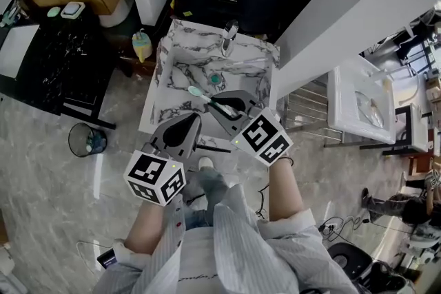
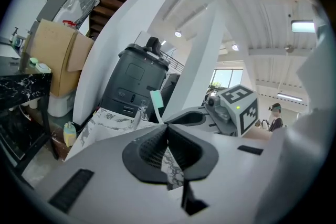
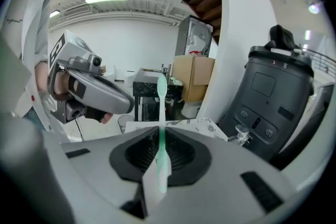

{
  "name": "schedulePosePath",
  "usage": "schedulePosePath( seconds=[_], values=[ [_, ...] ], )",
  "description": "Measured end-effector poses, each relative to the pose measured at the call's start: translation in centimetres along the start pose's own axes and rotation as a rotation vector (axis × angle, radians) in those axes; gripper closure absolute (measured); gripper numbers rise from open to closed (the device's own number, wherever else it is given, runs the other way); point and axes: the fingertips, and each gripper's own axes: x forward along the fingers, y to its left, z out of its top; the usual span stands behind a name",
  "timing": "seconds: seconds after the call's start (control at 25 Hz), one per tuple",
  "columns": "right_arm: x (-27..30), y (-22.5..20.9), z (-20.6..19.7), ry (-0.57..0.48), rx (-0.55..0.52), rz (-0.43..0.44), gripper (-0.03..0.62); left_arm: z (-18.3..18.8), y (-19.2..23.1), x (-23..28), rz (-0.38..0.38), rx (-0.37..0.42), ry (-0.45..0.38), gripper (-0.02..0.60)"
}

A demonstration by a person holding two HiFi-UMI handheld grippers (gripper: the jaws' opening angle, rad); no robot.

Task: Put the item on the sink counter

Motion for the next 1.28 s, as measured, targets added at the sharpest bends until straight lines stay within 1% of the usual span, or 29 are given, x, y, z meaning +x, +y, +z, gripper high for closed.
schedulePosePath(
  seconds=[0.2,0.36,0.52,0.64,0.76,0.88,1.04,1.16,1.28],
  values=[
    [0.8,4.0,2.4,-0.069,0.082,-0.078,0.548,0.4,2.2,-4.5,-0.014,0.008,-0.004,0.565],
    [1.5,7.8,3.2,-0.102,0.163,-0.129,0.548,-0.1,3.2,-8.1,-0.035,0.011,0.004,0.565],
    [1.5,11.9,3.2,-0.158,0.252,-0.169,0.548,-1.1,3.2,-11.2,-0.067,0.018,0.015,0.565],
    [1.0,14.9,2.7,-0.187,0.317,-0.215,0.548,-2.6,2.8,-13.2,-0.096,0.019,0.043,0.565],
    [0.5,17.4,1.7,-0.208,0.381,-0.238,0.548,-4.2,2.4,-14.7,-0.119,0.010,0.069,0.565],
    [0.4,19.6,1.0,-0.195,0.406,-0.244,0.548,-5.4,2.1,-15.9,-0.132,-0.002,0.091,0.565],
    [0.8,22.4,-0.6,-0.130,0.424,-0.221,0.548,-7.1,1.9,-17.0,-0.134,-0.015,0.114,0.565],
    [1.6,23.5,-1.8,-0.090,0.424,-0.203,0.548,-8.8,2.5,-17.5,-0.117,-0.031,0.133,0.565],
    [2.8,24.2,-3.2,-0.062,0.433,-0.178,0.548,-10.6,3.8,-17.9,-0.083,-0.046,0.154,0.565]
  ],
)
